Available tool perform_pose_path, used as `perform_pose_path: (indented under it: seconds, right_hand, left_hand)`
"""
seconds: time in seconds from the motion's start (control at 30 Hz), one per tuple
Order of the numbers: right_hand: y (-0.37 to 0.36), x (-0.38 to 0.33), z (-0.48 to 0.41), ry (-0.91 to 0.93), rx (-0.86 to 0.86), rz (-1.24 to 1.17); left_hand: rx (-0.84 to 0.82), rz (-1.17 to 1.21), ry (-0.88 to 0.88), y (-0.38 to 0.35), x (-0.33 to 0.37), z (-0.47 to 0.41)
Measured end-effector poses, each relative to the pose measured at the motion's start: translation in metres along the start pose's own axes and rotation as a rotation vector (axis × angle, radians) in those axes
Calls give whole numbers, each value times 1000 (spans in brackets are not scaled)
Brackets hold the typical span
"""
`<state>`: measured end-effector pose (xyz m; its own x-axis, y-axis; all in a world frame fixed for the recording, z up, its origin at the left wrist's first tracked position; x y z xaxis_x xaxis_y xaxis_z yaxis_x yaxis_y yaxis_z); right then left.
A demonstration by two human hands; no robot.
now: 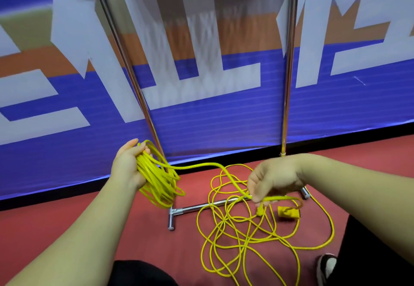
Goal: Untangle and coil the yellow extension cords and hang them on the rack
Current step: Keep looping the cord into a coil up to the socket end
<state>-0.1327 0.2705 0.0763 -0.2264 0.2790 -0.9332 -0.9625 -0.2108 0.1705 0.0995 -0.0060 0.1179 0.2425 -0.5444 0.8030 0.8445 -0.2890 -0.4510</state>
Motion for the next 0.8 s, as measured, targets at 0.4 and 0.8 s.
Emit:
perform_pose_path:
  seconds: [0.4,0.8]
  right_hand:
    - [5,52,-3,-591,108,686]
    - [42,95,29,-500,60,764]
  left_hand:
    - [-650,-83,116,-56,11,55]
    - [-788,-39,150,-45,26,65]
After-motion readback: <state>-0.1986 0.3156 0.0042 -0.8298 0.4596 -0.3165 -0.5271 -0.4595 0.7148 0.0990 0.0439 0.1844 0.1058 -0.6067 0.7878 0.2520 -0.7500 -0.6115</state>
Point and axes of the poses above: each hand's wrist, its own z-axis away from the middle knuckle, its own y-axis out of the back of the hand, x = y × z, the point moved 1 cm from there along -z, towards the middle knuckle, and after that the axes turned 14 degrees about y, right-handed, at the moved point
